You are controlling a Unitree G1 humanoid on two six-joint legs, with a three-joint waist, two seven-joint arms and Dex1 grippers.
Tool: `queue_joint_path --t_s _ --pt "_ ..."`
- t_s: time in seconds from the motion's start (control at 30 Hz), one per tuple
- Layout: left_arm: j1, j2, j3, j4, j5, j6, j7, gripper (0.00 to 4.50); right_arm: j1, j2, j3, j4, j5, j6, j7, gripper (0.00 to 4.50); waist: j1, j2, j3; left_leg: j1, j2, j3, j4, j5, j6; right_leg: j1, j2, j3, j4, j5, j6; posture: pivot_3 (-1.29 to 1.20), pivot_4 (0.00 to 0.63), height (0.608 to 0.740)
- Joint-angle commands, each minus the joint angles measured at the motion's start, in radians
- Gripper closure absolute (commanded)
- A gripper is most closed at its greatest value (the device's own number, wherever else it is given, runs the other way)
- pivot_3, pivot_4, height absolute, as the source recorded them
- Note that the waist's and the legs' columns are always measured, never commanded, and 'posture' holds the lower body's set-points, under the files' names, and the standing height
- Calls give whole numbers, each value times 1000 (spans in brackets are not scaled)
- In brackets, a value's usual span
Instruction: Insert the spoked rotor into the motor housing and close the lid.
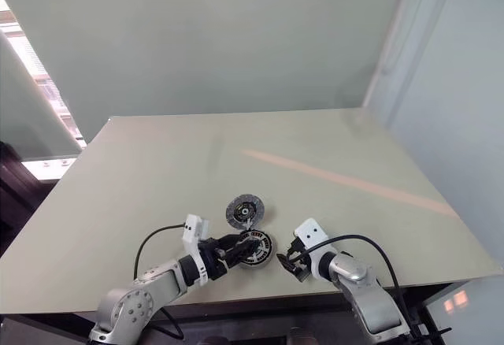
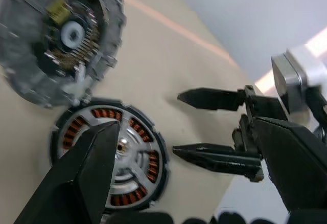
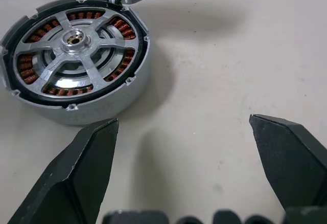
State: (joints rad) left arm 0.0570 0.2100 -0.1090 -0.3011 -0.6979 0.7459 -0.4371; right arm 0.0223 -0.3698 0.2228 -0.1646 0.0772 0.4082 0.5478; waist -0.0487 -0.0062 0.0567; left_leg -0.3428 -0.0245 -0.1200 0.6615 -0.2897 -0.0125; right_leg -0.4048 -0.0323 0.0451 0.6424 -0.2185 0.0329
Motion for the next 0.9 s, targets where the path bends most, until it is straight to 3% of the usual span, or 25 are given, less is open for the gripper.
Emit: queue_joint_path --t_s 0.03,0.27,0.37,0.67,0.9 --pt "-25 -19 -10 10 35 -48 -8 923 0 1 -17 -57 9 -5 -8 0 0 0 0 0 0 0 0 0 0 0 0 0 0 0 0 0 0 740" --pt "-94 -49 -49 105 139 -109 -13 3622 -4 9 -17 -53 7 -11 -19 0 0 0 0 0 0 0 0 0 0 0 0 0 0 1 2 0 0 740" --pt "-119 -47 -89 159 209 -150 -23 4467 -12 10 -19 -49 8 -11 -21 0 0 0 0 0 -1 0 0 0 0 1 0 0 0 1 2 0 0 740" --pt "-166 -46 -192 357 412 -239 -14 4467 -14 8 -19 -52 8 -9 -27 0 6 2 -2 1 -1 0 1 0 0 2 0 0 0 1 2 0 0 740" --pt "-157 -65 -150 323 394 -254 -26 4467 -3 5 -22 -63 7 -11 -33 0 8 3 -2 10 0 0 1 0 1 12 0 0 0 0 0 0 0 740"
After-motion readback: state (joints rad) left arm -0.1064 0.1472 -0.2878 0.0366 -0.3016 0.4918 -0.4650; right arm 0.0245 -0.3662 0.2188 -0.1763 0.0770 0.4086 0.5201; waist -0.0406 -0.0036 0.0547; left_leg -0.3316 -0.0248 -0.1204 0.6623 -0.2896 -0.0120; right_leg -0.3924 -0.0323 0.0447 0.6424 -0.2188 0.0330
